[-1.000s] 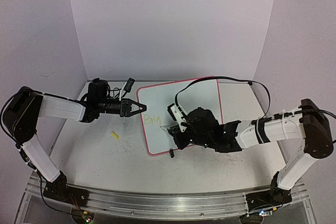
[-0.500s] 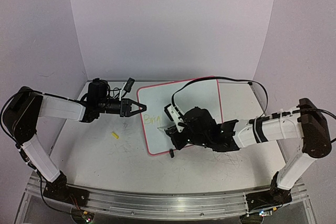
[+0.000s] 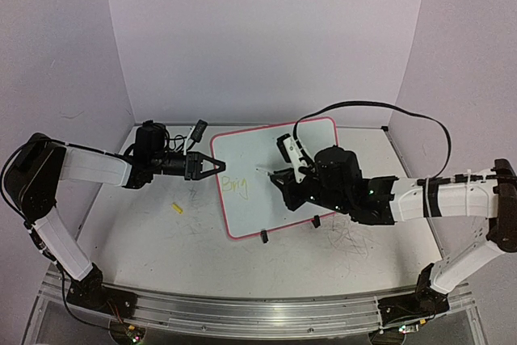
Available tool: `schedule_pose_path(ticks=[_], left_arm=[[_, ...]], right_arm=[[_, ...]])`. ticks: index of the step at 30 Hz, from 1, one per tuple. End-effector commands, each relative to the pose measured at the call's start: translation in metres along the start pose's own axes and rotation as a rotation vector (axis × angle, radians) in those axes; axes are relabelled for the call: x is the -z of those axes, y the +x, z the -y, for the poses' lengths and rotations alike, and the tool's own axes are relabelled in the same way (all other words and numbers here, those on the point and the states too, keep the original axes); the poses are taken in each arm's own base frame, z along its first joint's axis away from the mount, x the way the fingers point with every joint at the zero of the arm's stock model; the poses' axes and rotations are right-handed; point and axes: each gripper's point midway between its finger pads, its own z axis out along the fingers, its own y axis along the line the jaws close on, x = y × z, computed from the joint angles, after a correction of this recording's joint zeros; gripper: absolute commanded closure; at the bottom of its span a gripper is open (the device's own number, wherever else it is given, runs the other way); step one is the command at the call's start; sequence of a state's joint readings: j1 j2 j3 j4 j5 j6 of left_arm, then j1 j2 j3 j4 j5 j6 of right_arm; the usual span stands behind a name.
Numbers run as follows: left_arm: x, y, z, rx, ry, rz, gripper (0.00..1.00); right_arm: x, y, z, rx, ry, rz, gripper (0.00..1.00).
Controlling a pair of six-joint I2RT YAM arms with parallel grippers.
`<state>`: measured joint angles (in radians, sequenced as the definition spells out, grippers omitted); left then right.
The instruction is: Write a sentence on the whiteboard
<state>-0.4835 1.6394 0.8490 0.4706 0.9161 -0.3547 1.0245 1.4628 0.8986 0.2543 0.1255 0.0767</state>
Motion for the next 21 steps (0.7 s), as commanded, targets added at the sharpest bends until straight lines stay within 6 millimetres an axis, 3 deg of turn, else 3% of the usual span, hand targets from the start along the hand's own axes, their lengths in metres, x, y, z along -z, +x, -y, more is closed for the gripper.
schedule_pose_path(ticks=[1, 21], left_arm=[[0.0, -0.011, 0.01, -0.045, 0.015, 0.012, 1.0], [-0.001, -0.01, 0.004, -0.046, -0.005, 0.001, 1.0]], right_arm=[[-0.005, -0.011, -0.003, 0.033, -0.015, 0.028, 1.0], [-0.02, 0.007, -0.012, 0.072, -0.054, -0.039, 1.0]])
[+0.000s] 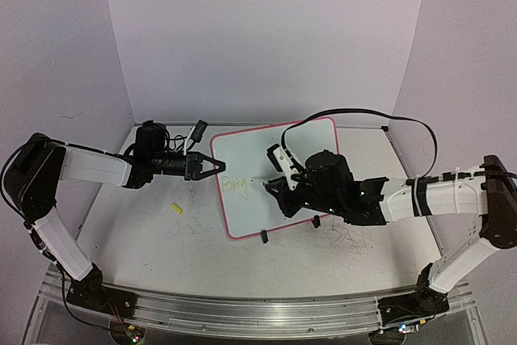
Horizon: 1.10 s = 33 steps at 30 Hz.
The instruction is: Write a sentence on the whiteboard
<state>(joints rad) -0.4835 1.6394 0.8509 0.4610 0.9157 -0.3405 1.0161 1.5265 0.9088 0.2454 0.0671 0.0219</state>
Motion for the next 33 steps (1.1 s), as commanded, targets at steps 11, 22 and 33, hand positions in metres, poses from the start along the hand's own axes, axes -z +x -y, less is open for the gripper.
schedule_pose_path(ticks=[11, 22, 33], left_arm=[[-0.001, -0.01, 0.006, -0.044, -0.003, 0.005, 1.0], [0.0, -0.013, 0.009, -0.051, 0.003, 0.009, 1.0], [-0.001, -0.012, 0.008, -0.052, 0.004, 0.005, 1.0]], right_arm=[[-0.005, -0.023, 0.0, 0.009, 0.02, 0.044, 1.0], [-0.013, -0.033, 0.002, 0.003, 0.042, 0.067, 1.0], [-0.021, -0.037, 0.005, 0.0, 0.069, 0.067, 1.0]])
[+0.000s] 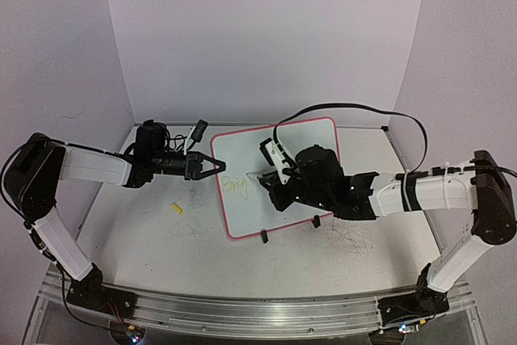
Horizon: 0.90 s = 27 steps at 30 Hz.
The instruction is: Write a sentence on the whiteboard
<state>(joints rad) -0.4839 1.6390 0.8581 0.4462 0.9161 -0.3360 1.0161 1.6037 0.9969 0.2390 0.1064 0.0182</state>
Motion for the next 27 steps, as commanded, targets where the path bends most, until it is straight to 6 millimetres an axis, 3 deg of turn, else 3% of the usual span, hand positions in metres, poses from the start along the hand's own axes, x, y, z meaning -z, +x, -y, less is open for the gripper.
schedule_pose_path(ticks=[1, 27], left_arm=[[0.0, -0.011, 0.007, -0.053, 0.005, 0.009, 1.0], [0.0, -0.01, 0.008, -0.051, 0.005, 0.009, 1.0]], right_arm=[[-0.005, -0.024, 0.003, -0.006, 0.042, 0.06, 1.0], [-0.004, 0.012, 0.001, -0.013, 0.053, -0.04, 1.0]])
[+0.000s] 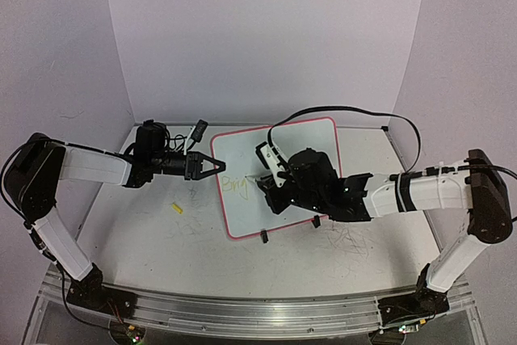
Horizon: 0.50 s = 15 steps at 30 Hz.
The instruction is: Write a sentence on the whiteboard
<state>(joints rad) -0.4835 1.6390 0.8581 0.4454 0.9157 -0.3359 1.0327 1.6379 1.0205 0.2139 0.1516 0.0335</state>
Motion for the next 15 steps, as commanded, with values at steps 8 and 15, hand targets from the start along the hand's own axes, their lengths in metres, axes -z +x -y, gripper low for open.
schedule_pose_path(ticks=[8, 15], left_arm=[[0.0, -0.011, 0.009, -0.052, 0.007, 0.01, 1.0], [0.0, -0.011, 0.008, -0.049, 0.008, 0.009, 1.0]], right_arm=[[0.007, 0.016, 0.0, -0.022, 0.01, -0.033, 1.0], [0.007, 0.019, -0.002, -0.032, 0.01, -0.037, 1.0]])
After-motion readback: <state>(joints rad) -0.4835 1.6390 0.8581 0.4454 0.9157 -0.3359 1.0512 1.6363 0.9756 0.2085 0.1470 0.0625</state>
